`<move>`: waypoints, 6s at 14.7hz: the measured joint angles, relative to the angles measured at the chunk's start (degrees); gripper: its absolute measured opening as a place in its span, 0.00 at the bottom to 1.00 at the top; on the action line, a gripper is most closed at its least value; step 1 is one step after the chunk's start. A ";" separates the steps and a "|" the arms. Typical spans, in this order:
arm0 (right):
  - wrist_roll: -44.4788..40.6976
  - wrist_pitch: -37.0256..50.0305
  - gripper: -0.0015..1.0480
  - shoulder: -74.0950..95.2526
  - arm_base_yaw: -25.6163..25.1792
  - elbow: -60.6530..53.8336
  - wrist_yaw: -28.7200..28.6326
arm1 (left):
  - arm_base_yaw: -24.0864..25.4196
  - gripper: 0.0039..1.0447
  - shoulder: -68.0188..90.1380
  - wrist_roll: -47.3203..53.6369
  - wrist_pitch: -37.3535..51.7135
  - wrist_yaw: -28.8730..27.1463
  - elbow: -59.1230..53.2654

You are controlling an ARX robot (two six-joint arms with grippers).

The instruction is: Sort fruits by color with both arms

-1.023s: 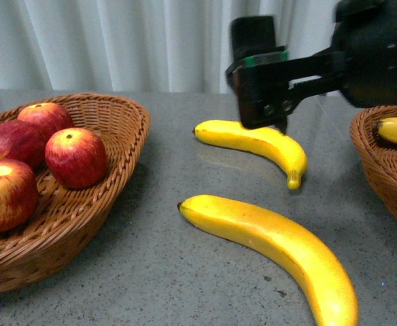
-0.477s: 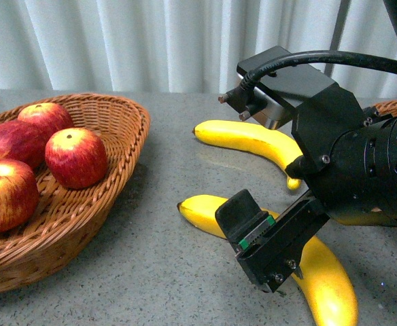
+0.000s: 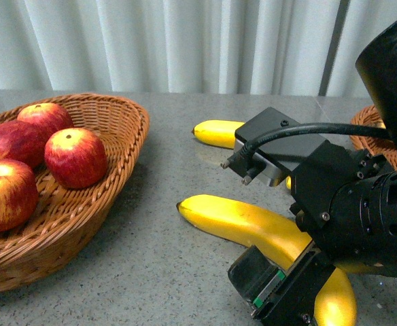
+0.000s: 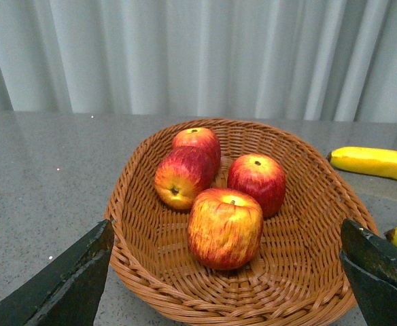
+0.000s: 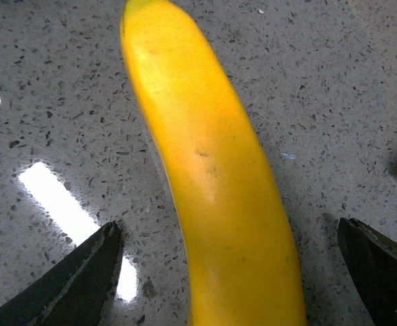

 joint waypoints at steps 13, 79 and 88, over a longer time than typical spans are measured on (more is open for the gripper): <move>2.95 0.63 0.33 -14.51 -19.69 6.60 -14.25 | 0.00 0.94 0.00 0.00 -0.02 0.00 0.00; -3.58 2.73 0.34 -7.30 -46.97 3.74 -21.14 | 0.00 0.94 0.00 0.00 -0.02 -0.02 0.00; 0.39 2.78 0.93 -19.45 -44.00 2.01 -27.47 | 0.00 0.94 0.00 0.00 -0.02 0.02 0.00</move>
